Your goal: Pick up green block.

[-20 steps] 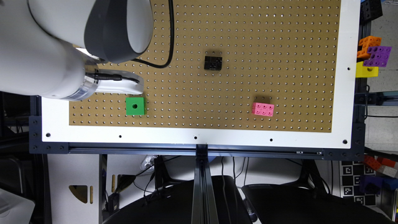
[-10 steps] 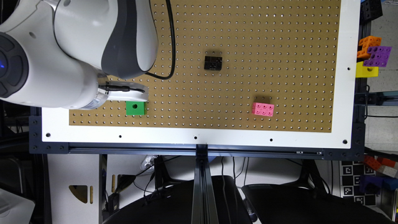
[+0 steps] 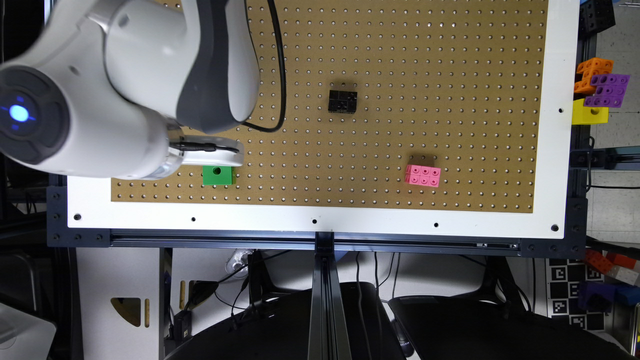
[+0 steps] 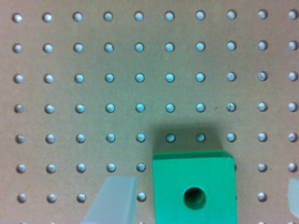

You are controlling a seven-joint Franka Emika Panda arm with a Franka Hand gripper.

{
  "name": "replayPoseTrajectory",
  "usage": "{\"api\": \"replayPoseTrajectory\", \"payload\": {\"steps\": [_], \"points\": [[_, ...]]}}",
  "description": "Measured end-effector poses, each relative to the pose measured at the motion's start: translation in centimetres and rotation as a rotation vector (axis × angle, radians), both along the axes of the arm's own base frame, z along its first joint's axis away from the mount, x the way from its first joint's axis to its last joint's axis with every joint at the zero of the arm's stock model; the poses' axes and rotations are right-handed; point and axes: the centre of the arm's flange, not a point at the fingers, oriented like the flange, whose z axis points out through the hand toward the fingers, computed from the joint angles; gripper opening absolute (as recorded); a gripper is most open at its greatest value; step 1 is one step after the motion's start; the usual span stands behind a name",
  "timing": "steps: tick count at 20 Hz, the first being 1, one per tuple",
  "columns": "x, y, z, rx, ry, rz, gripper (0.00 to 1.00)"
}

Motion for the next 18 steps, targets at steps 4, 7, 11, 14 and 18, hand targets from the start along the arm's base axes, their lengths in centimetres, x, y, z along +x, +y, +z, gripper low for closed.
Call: {"api": "replayPoseTrajectory", "payload": {"steps": [4, 7, 11, 14, 18], "points": [[0.7, -0.2, -0.4, 0.001, -0.002, 0.000, 1.00], [0.6, -0.1, -2.1, 0.005, 0.008, 0.000, 1.00], [0.7, -0.2, -3.0, 0.007, 0.013, 0.000, 1.00], [0.7, -0.2, -4.6, 0.010, 0.019, 0.000, 1.00], [0.9, -0.2, -5.7, 0.010, 0.016, 0.000, 1.00]]}}
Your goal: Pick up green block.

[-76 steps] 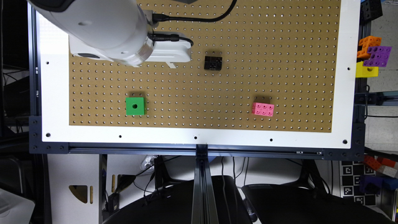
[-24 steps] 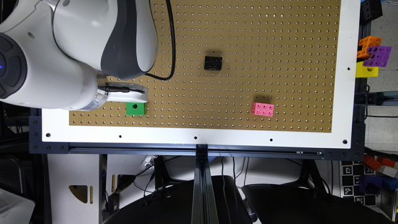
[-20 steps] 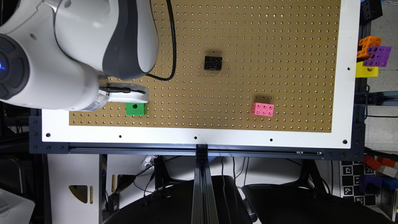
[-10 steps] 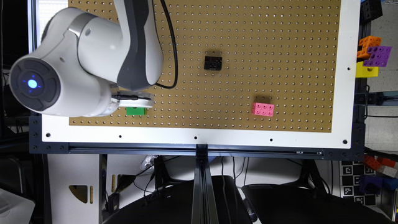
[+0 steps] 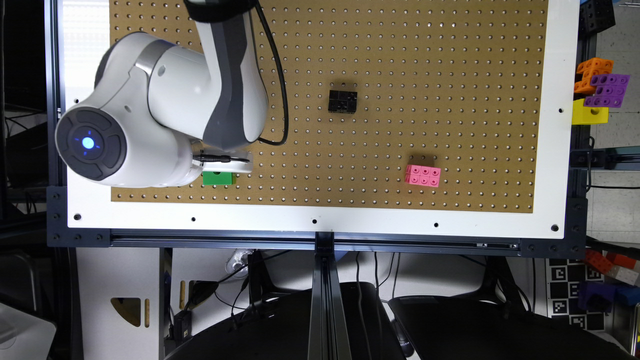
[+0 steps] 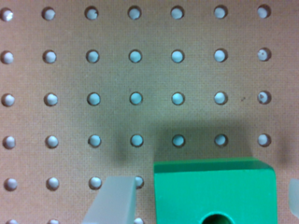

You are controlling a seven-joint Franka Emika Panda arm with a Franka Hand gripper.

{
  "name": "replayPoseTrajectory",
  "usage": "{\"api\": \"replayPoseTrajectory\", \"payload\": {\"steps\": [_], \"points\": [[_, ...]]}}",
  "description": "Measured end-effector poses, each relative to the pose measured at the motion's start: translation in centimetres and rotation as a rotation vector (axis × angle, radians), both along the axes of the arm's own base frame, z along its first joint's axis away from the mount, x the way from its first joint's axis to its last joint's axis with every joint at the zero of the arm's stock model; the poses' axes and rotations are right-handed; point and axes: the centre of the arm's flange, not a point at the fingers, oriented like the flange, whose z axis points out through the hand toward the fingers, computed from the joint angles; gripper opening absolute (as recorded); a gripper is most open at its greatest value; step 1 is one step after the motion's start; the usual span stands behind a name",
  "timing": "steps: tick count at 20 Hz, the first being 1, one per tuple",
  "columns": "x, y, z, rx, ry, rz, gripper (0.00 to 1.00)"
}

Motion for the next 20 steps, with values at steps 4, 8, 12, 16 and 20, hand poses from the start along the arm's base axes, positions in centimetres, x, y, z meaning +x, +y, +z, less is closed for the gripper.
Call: {"api": "replayPoseTrajectory", "payload": {"steps": [4, 8, 12, 16, 20], "points": [[0.7, 0.3, 0.4, 0.001, -0.014, 0.007, 1.00], [1.4, 0.7, 0.4, 0.004, -0.023, 0.012, 1.00], [1.8, 0.8, 0.0, 0.005, -0.025, 0.014, 1.00], [1.9, 0.7, -1.8, 0.008, -0.019, 0.013, 1.00], [1.9, 0.6, -1.8, 0.007, -0.021, 0.013, 0.00]]}}
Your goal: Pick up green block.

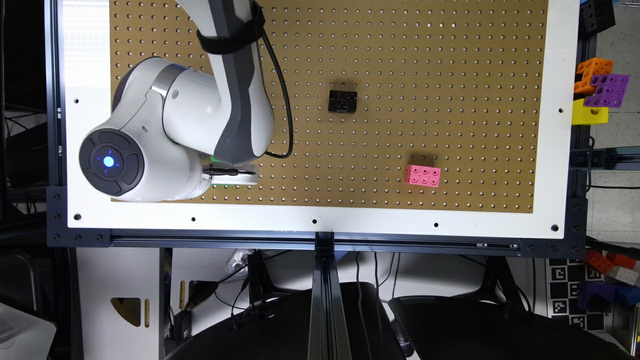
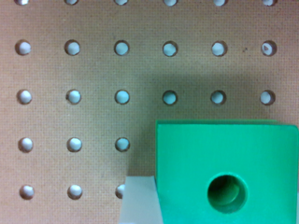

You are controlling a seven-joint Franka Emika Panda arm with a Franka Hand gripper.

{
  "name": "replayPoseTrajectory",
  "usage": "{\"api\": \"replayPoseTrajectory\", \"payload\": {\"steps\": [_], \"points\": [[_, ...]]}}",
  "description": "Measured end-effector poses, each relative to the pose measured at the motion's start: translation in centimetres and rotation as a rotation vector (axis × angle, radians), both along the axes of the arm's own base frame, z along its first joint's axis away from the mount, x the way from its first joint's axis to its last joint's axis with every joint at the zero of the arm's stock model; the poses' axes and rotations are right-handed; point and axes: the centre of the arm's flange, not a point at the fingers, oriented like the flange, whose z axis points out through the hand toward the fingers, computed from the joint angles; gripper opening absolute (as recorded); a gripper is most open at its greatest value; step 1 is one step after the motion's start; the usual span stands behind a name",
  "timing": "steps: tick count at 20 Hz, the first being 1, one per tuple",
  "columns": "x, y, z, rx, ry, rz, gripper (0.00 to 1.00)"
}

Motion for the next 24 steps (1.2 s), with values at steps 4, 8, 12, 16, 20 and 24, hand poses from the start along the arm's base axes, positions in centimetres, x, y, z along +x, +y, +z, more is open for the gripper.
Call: {"api": "replayPoseTrajectory", "payload": {"steps": [4, 8, 12, 16, 20, 24], "points": [[0.0, 0.0, 0.0, 0.000, 0.001, 0.000, 0.00], [0.0, 0.0, 0.0, 0.001, 0.003, -0.001, 0.00], [-0.1, -0.1, 0.6, 0.002, 0.008, -0.001, 0.00], [0.0, -0.1, 2.7, 0.003, 0.018, 0.000, 0.00], [0.0, -0.1, 4.2, 0.002, 0.017, 0.000, 0.00], [0.0, -0.1, 7.7, 0.000, 0.020, 0.001, 0.00]]}}
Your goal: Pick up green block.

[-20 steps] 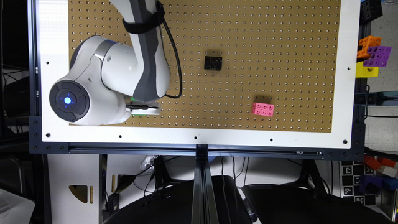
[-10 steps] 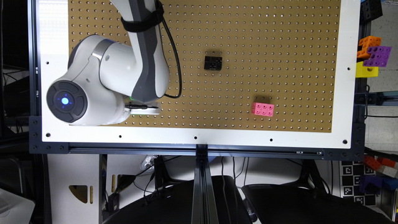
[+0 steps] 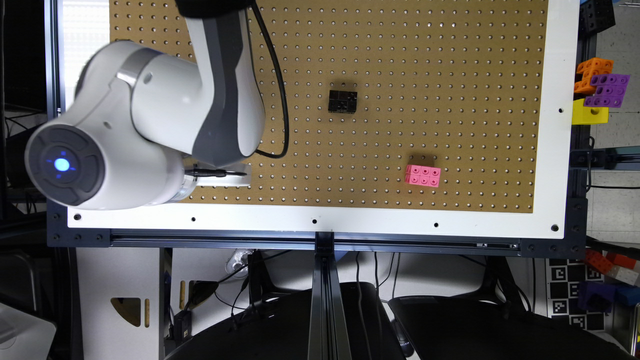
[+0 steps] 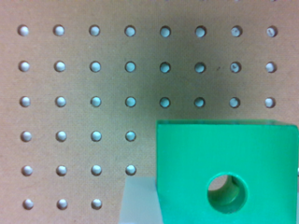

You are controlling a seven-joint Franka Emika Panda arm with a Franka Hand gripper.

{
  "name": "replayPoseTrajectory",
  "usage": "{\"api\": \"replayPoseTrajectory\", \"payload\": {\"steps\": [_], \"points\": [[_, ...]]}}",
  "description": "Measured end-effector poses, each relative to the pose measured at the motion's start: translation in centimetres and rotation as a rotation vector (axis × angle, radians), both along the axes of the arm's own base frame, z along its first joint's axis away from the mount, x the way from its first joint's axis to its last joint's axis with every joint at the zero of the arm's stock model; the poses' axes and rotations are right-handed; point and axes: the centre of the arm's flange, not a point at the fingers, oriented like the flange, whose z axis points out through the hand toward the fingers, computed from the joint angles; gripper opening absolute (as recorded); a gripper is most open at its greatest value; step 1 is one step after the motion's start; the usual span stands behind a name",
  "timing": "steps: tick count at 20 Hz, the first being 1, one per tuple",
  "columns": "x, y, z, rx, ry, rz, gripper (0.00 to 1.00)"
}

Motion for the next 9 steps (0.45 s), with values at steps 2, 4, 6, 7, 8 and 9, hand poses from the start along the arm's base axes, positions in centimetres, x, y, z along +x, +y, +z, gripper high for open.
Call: {"api": "replayPoseTrajectory", "payload": {"steps": [2, 4, 6, 7, 8, 9], "points": [[-0.1, 0.0, 1.5, -0.001, 0.001, 0.000, 0.00], [-0.2, 0.1, 2.9, -0.002, 0.002, 0.001, 0.00], [-0.3, 0.1, 3.7, -0.003, 0.001, 0.001, 0.00], [-0.3, 0.1, 3.9, -0.003, 0.001, 0.001, 0.00], [-0.3, 0.1, 4.0, -0.003, 0.001, 0.001, 0.00], [-0.3, 0.1, 4.0, -0.003, 0.001, 0.001, 0.00]]}}
